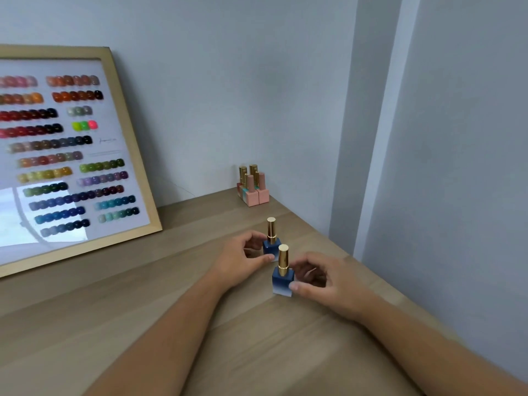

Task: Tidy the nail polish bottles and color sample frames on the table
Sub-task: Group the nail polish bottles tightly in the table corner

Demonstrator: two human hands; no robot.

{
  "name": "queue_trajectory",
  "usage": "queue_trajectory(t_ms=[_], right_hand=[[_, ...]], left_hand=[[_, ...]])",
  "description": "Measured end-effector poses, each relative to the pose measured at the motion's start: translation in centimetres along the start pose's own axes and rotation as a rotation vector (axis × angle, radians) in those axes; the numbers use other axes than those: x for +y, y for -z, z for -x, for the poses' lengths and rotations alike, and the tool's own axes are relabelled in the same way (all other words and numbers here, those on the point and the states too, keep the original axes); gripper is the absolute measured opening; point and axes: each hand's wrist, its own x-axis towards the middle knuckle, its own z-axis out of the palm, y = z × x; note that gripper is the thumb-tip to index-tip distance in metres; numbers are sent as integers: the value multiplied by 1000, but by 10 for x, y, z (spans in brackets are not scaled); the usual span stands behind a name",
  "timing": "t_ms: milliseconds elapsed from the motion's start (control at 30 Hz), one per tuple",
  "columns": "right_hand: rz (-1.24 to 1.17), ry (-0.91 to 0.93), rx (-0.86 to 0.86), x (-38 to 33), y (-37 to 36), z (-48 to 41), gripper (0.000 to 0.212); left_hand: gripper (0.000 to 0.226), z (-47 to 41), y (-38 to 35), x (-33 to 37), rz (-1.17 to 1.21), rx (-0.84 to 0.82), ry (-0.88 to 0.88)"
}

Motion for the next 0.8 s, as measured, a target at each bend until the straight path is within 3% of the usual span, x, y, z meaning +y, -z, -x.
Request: queue_trajectory(t_ms=[200, 433, 800], right_hand=[[99, 13, 12, -9, -13, -7, 25], [10, -79, 79, 2, -8, -21, 19], [63, -200, 252, 43, -12, -127, 23]], left_hand=[[22, -4, -5, 2, -33, 7, -21], [21, -10, -3, -8, -14, 59, 30], [21, -70, 2, -27, -61, 248, 114]])
